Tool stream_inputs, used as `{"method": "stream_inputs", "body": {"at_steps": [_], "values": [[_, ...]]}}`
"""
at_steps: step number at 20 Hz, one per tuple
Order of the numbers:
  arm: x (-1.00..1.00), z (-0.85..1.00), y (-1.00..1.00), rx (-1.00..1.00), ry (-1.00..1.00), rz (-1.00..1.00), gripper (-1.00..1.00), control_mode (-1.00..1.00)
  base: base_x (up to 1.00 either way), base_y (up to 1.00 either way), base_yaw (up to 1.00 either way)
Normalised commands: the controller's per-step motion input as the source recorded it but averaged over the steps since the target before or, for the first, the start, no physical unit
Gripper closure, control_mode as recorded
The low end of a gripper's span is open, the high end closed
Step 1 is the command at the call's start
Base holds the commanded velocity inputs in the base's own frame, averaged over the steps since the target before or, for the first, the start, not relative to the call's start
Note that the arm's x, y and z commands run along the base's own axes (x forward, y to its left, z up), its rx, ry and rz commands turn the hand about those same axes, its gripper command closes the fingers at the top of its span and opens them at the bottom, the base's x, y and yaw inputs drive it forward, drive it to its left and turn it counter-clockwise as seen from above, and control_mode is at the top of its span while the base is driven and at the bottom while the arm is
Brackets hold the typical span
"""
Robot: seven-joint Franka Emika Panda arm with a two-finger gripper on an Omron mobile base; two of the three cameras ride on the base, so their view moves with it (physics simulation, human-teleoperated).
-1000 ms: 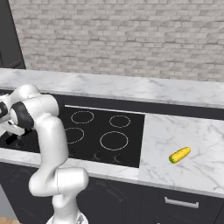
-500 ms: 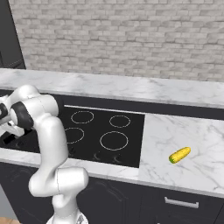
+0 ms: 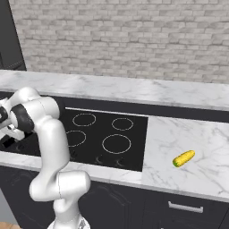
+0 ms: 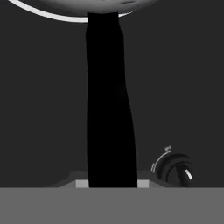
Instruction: Put the potato and corn in the pan. Then turn on the front left burner and set the heat to medium.
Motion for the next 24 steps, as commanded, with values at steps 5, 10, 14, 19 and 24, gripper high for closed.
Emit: {"method": "stream_inputs", "body": {"at_steps": [5,10,14,19,24], "values": [[0.1,0.05,0.17,0.06,0.0,-0.02,1.0,-1.0,0.0,0.0,0.0],[0.04,0.24,0.01,0.19,0.0,-0.02,1.0,-1.0,0.0,0.0,0.0],[0.2,0.11,0.01,0.09,0.03,-0.08,1.0,-1.0,0.0,0.0,0.0],[0.24,0.0,0.27,0.0,0.03,-0.09,1.0,-1.0,0.0,0.0,0.0],[0.3,0.22,0.47,-0.05,0.15,-0.09,1.0,-1.0,0.0,0.0,0.0]]}}
